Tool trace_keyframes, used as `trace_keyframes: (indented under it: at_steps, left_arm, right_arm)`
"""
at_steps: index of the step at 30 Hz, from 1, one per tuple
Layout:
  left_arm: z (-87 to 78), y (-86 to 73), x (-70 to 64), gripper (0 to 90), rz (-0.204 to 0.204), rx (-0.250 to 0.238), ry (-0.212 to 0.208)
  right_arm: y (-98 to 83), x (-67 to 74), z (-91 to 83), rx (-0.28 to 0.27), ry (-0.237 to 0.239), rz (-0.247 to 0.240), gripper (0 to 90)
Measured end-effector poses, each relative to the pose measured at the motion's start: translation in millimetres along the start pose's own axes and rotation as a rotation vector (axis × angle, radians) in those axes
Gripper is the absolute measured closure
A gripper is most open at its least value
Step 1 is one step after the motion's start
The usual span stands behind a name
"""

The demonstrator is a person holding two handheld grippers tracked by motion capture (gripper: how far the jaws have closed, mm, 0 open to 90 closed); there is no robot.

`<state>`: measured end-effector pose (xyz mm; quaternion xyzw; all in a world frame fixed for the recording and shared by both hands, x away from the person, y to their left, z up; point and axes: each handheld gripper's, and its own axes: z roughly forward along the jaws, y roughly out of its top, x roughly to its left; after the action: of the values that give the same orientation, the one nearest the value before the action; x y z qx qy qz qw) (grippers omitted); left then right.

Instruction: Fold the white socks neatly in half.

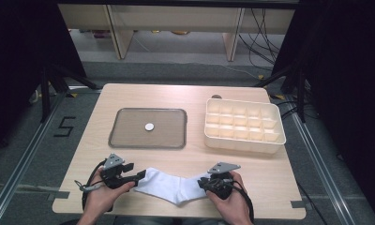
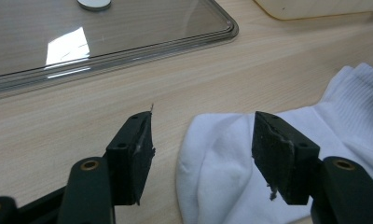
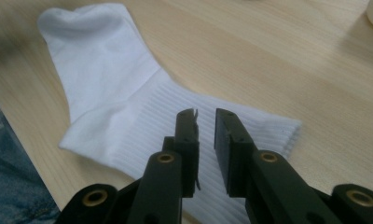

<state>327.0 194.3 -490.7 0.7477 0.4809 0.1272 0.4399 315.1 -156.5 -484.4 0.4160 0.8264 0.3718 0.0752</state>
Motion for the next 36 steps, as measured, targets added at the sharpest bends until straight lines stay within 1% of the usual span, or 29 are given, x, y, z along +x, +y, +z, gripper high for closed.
trace_keyframes:
  at_steps: [2,3,4,5,6,7,9,10,12,13,15,16,17,18,19,20,22,23,24,26,27,29,30,31,32,33,34,35,36]
  left_arm:
    - [-0.5,-0.3,2.0,38.1,-0.002,0.02,0.001]
    - [-0.5,-0.3,2.0,37.8,-0.002,0.02,0.001]
    - [-1.5,0.3,4.5,37.0,0.024,0.049,0.015]
    - [-2.6,1.2,4.9,36.6,0.036,0.055,0.017]
    - [-2.6,1.9,3.3,36.2,0.017,0.039,0.023]
    - [-3.9,2.8,5.2,36.1,0.034,0.051,0.022]
    - [-4.9,4.0,6.1,36.0,0.032,0.061,0.017]
    - [-5.0,4.3,6.0,36.0,0.033,0.067,0.012]
    - [-5.5,4.9,6.5,36.2,0.043,0.071,-0.004]
    - [-6.1,5.5,7.5,36.7,0.047,0.093,-0.016]
    - [-5.7,5.7,8.1,40.9,0.037,0.118,-0.035]
    - [-5.1,5.5,7.1,41.9,0.035,0.126,-0.029]
    - [-5.1,5.5,7.1,42.3,0.035,0.126,-0.029]
    - [-2.6,4.2,7.2,42.3,0.047,0.154,-0.059]
    - [-1.2,3.3,6.0,42.1,0.051,0.16,-0.056]
    - [0.2,2.8,7.5,42.0,0.068,0.171,-0.069]
    - [5.2,1.7,7.2,42.4,0.089,0.19,-0.06]
    - [8.0,1.5,7.5,42.9,0.093,0.201,-0.078]
    - [11.3,0.7,7.5,43.2,0.095,0.201,-0.087]
    - [16.0,-0.3,7.8,45.2,0.108,0.224,-0.095]
    - [17.0,0.1,7.6,46.7,0.121,0.237,-0.086]
    - [20.7,-0.2,7.9,50.0,0.107,0.233,-0.097]
    - [21.0,0.2,8.1,51.8,0.114,0.243,-0.098]
    - [21.7,0.3,8.4,53.7,0.12,0.25,-0.098]
    - [22.5,0.1,8.8,56.4,0.131,0.257,-0.09]
    - [22.8,-0.5,8.6,58.9,0.14,0.259,-0.071]
    - [23.1,-0.8,9.2,61.6,0.141,0.254,-0.08]
    - [22.2,-0.3,9.4,63.4,0.147,0.263,-0.069]
    - [22.4,-0.5,9.6,65.2,0.148,0.26,-0.069]
  right_arm:
    - [1.6,-0.1,-2.6,0.01,0.01,0.033,79.0]
    - [1.6,-0.1,-2.6,0.01,0.01,0.033,79.0]
    - [3.3,-0.9,-4.9,0.014,0.012,0.035,79.8]
    - [3.9,-1.5,-5.0,0.004,0.017,0.044,80.0]
    - [4.7,-1.9,-6.2,0.013,0.017,0.058,80.2]
    - [5.1,-1.8,-7.2,0.021,0.019,0.081,80.3]
    - [5.9,-2.4,-7.1,0.034,0.023,0.1,80.3]
    - [6.7,-2.4,-7.0,0.041,0.038,0.118,80.2]
    - [8.1,-1.6,-6.9,0.026,0.03,0.117,80.2]
    - [9.6,-1.3,-7.8,0.053,0.03,0.128,80.3]
    - [11.2,2.3,-8.4,0.066,0.018,0.154,80.3]
    - [11.9,0.9,-8.7,0.088,0.0,0.143,80.3]
    - [12.4,2.2,-9.7,0.079,0.002,0.141,80.3]
    - [12.5,4.3,-11.8,0.068,0.018,0.156,80.2]
    - [12.6,2.4,-12.1,0.051,0.022,0.126,80.0]
    - [12.6,2.2,-12.7,0.045,0.021,0.128,79.8]
    - [12.7,2.2,-14.5,0.043,0.035,0.133,79.4]
    - [12.4,2.1,-14.5,0.035,0.02,0.124,79.1]
    - [12.3,1.6,-14.1,0.04,0.024,0.127,78.8]
    - [12.1,3.8,-15.0,0.067,0.017,0.17,77.7]
    - [12.1,3.7,-14.0,0.074,0.013,0.161,77.3]
    - [12.0,4.2,-12.0,0.084,0.017,0.16,76.4]
    - [12.0,4.1,-11.6,0.076,0.014,0.15,76.1]
    - [11.9,5.4,-10.3,0.068,0.025,0.165,75.8]
    - [12.1,3.0,-9.7,0.078,0.023,0.146,75.6]
    - [12.1,3.7,-10.3,0.088,0.018,0.155,75.5]
    - [12.4,8.4,-11.1,0.096,0.044,0.197,75.5]
    - [12.0,8.1,-11.2,0.091,0.034,0.189,75.2]
    - [11.2,5.5,-9.5,0.075,0.011,0.157,74.7]
